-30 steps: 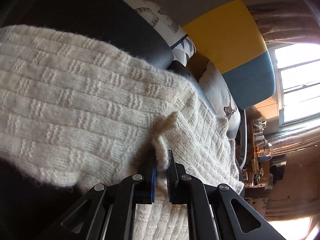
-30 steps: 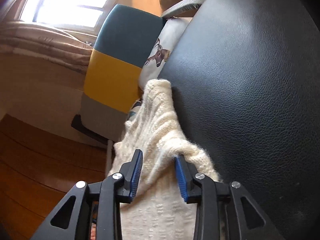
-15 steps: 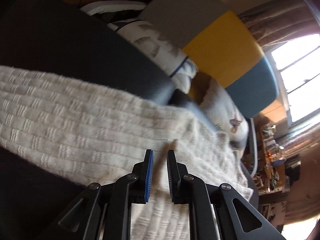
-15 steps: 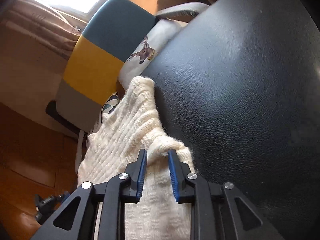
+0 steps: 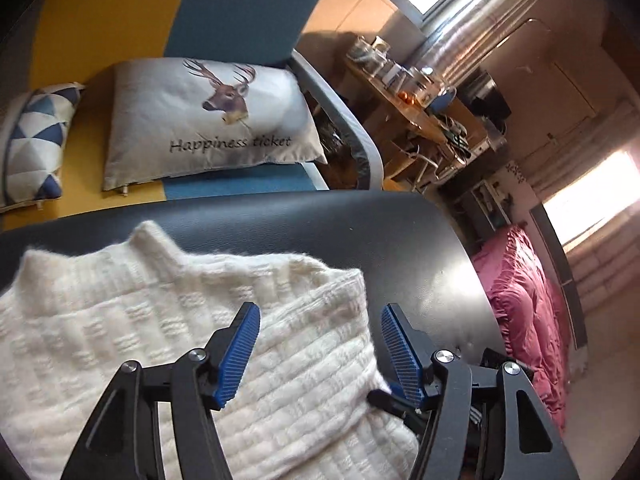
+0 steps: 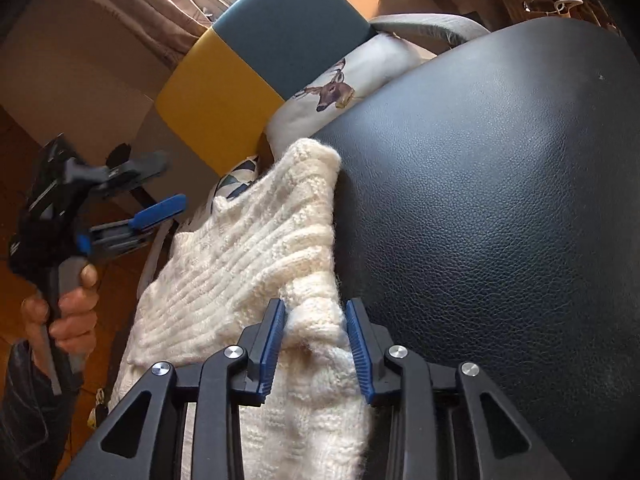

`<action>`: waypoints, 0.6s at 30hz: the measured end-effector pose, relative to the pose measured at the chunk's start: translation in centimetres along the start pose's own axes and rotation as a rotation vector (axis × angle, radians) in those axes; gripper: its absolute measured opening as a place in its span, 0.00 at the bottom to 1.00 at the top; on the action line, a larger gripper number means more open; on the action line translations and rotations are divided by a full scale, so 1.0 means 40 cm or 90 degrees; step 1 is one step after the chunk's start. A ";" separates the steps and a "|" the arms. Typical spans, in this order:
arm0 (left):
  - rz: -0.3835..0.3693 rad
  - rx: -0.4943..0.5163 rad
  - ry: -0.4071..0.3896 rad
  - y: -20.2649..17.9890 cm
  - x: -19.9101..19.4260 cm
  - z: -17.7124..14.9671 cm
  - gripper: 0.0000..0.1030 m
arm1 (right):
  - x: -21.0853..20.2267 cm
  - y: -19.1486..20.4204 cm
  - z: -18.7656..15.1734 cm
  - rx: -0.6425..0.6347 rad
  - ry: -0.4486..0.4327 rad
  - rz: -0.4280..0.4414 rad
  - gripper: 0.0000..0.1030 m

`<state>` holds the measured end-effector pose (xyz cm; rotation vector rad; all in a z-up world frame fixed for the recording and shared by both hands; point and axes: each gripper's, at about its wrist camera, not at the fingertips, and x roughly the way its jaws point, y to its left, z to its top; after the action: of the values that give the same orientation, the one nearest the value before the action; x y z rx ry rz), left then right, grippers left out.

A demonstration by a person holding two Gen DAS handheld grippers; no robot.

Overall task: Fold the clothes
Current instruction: 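Open both grippers and release the folded edges onto the sweater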

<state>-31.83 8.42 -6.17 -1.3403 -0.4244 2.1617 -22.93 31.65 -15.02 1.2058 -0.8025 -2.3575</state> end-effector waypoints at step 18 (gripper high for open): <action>0.014 0.220 0.102 -0.123 0.224 0.033 0.09 | 0.006 0.035 -0.018 -0.054 -0.001 -0.047 0.31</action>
<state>-34.72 17.79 -9.38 -1.3097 0.0267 2.0116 -22.36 30.21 -14.63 1.2186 -0.6627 -2.4248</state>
